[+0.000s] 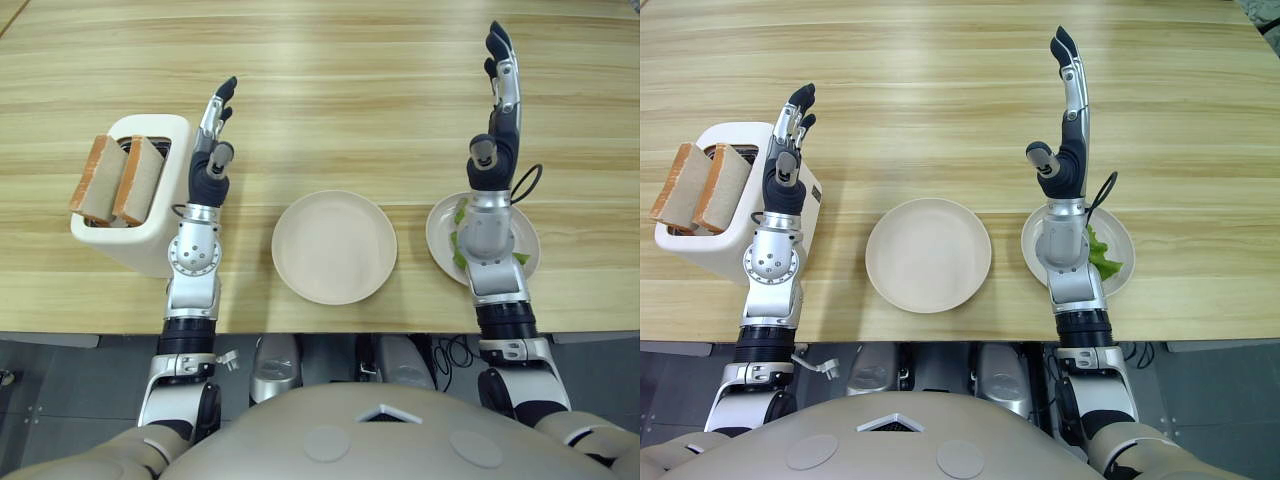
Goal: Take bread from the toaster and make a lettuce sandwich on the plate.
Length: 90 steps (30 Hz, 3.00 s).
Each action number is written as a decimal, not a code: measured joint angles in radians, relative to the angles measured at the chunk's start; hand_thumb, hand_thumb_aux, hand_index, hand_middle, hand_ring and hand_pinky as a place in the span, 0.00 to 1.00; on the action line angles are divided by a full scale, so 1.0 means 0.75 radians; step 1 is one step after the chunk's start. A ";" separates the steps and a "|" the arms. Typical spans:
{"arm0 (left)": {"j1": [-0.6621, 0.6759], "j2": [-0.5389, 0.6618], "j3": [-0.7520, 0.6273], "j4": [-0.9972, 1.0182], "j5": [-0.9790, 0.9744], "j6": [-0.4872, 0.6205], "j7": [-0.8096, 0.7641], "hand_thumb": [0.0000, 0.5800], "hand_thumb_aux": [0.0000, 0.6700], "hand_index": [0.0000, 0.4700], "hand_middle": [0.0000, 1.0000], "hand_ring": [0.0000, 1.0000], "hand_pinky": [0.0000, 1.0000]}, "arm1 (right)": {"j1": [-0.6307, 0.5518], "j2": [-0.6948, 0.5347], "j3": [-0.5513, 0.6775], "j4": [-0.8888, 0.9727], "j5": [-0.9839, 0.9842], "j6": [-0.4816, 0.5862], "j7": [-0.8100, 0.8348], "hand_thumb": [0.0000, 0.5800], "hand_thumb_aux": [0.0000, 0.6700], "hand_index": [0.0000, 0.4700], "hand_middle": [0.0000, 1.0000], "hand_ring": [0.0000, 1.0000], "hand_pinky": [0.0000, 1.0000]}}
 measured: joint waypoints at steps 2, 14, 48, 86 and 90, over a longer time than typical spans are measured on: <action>0.000 0.001 0.000 0.000 0.001 -0.003 0.000 0.00 0.00 0.00 0.00 0.00 0.00 | 0.003 0.000 0.000 -0.010 -0.013 0.000 -0.002 0.00 0.00 0.00 0.00 0.00 0.00; -0.002 0.002 -0.004 0.000 0.055 -0.051 0.022 0.00 0.00 0.00 0.00 0.00 0.00 | 0.012 0.001 -0.001 -0.022 -0.038 0.000 -0.012 0.00 0.00 0.00 0.00 0.00 0.00; 0.552 0.952 0.643 -0.190 0.626 0.300 -0.043 0.00 0.00 0.00 0.00 0.00 0.00 | 0.058 0.006 -0.050 -0.056 -0.039 0.020 -0.011 0.00 0.00 0.00 0.00 0.00 0.00; 0.462 1.069 0.364 0.010 0.779 0.407 0.175 0.00 0.00 0.00 0.00 0.00 0.00 | 0.078 -0.011 -0.054 -0.013 0.070 -0.008 0.032 0.00 0.00 0.00 0.00 0.00 0.00; 0.468 1.096 0.342 -0.008 0.819 0.436 0.174 0.00 0.00 0.00 0.00 0.00 0.00 | 0.078 -0.010 -0.054 -0.013 0.072 -0.008 0.033 0.00 0.00 0.00 0.00 0.00 0.00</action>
